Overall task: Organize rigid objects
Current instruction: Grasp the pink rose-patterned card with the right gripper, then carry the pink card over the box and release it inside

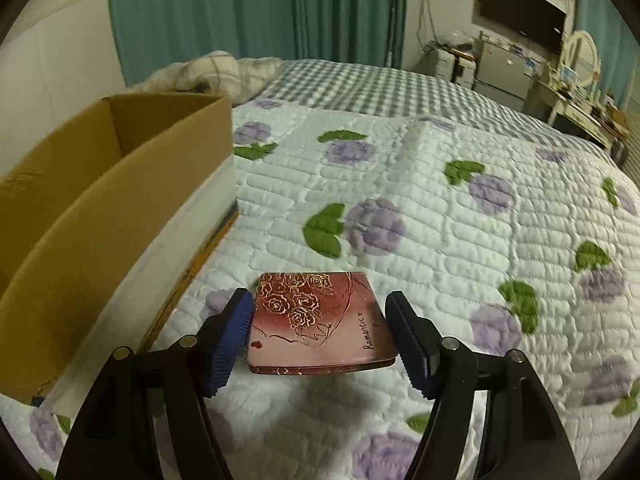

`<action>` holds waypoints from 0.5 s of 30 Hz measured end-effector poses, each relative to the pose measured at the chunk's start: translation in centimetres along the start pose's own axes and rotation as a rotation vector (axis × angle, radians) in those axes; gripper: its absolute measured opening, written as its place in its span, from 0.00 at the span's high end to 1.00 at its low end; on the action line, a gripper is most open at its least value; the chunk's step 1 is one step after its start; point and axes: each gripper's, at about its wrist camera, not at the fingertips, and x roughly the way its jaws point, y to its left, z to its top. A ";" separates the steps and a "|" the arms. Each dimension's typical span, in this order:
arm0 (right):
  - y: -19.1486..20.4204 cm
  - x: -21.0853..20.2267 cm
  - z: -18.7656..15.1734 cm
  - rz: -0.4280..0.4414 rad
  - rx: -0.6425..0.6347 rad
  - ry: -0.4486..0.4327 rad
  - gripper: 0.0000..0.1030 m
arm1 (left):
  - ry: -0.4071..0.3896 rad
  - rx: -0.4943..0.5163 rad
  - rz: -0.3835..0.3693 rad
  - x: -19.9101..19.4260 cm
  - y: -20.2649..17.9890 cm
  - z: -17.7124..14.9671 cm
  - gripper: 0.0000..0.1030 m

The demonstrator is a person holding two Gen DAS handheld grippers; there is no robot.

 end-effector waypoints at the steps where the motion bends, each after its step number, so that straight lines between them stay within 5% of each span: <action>1: -0.1 -0.1 -0.1 0.007 0.009 0.007 0.34 | 0.000 0.000 0.000 0.0 0.0 0.0 0.93; 8: 0.6 -2.2 0.6 -0.001 -0.014 -0.023 0.35 | -0.003 -0.005 -0.013 -0.1 0.0 0.0 0.93; 15: 2.4 -8.9 5.3 0.005 -0.060 -0.188 0.35 | -0.007 -0.010 -0.023 0.0 0.1 -0.1 0.93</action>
